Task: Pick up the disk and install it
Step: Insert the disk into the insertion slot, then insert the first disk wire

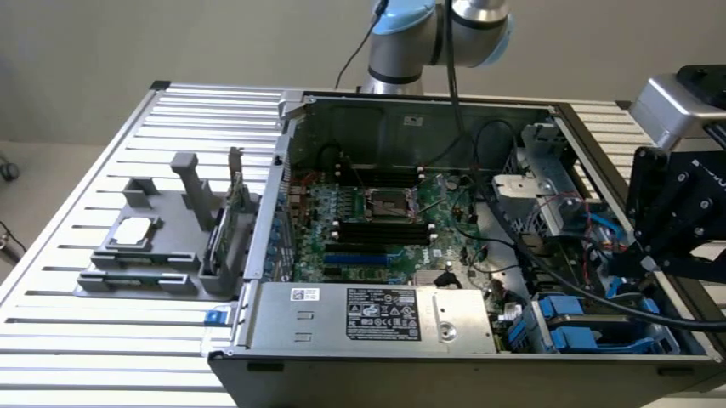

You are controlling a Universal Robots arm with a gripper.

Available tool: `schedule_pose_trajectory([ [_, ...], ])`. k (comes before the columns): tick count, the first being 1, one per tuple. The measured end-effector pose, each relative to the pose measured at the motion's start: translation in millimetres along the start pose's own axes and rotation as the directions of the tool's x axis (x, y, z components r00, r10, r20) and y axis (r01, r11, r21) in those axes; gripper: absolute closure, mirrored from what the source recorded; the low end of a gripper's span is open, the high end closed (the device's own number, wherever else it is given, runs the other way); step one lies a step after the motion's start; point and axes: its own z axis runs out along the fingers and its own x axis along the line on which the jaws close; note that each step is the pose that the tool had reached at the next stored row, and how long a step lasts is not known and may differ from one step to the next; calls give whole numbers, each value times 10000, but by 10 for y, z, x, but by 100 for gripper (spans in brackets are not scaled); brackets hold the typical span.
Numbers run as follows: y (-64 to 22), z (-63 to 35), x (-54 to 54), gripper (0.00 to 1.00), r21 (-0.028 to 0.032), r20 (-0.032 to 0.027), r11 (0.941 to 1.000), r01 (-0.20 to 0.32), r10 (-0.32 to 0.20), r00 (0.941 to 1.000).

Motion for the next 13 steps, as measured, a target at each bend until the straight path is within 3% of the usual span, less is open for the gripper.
schedule_pose_trajectory([
  [2,-52,-1,0,89,32,1,10000,1,-1,10000],
  [13,-55,-3,0,89,8,0,10000,1,-1,10000],
])
